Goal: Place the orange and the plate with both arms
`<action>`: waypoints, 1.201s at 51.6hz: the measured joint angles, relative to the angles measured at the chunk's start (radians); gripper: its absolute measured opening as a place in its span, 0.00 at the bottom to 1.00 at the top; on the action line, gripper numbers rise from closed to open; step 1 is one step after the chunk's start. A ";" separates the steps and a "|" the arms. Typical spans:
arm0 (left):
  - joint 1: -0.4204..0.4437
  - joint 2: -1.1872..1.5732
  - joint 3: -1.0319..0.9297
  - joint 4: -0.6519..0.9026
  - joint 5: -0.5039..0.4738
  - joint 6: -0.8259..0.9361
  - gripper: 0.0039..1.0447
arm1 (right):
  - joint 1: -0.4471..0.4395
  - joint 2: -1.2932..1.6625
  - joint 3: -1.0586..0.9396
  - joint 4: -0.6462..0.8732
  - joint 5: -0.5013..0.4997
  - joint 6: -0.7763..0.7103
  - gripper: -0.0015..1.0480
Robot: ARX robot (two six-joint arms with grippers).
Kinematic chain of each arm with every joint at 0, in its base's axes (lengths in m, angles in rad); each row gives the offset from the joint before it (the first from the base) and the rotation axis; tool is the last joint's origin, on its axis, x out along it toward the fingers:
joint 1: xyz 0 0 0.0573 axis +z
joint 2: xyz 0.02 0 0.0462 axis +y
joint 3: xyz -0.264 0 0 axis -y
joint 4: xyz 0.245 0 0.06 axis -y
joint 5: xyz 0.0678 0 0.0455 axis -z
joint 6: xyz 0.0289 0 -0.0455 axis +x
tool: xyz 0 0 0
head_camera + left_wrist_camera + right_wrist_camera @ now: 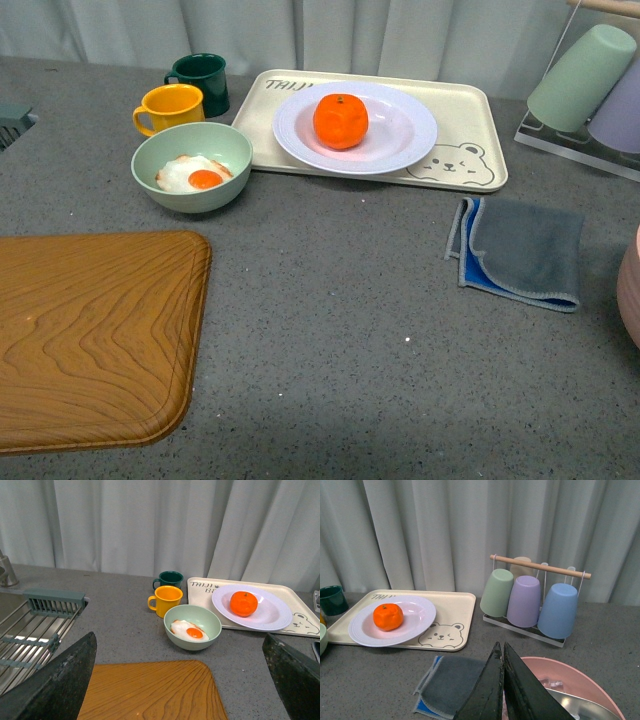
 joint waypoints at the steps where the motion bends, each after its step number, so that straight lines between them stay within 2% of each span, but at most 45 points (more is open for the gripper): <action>1: 0.000 0.000 0.000 0.000 0.000 0.000 0.94 | 0.000 -0.008 0.000 -0.007 0.000 0.000 0.01; 50: 0.000 0.000 0.000 0.000 0.000 0.000 0.94 | 0.000 -0.316 0.000 -0.308 0.000 0.000 0.01; 57: 0.000 0.000 0.000 0.000 0.000 0.000 0.94 | 0.000 -0.451 0.001 -0.476 -0.003 0.000 0.01; 62: 0.000 0.000 0.000 0.000 0.000 0.000 0.94 | 0.000 -0.488 0.001 -0.483 -0.003 0.000 0.01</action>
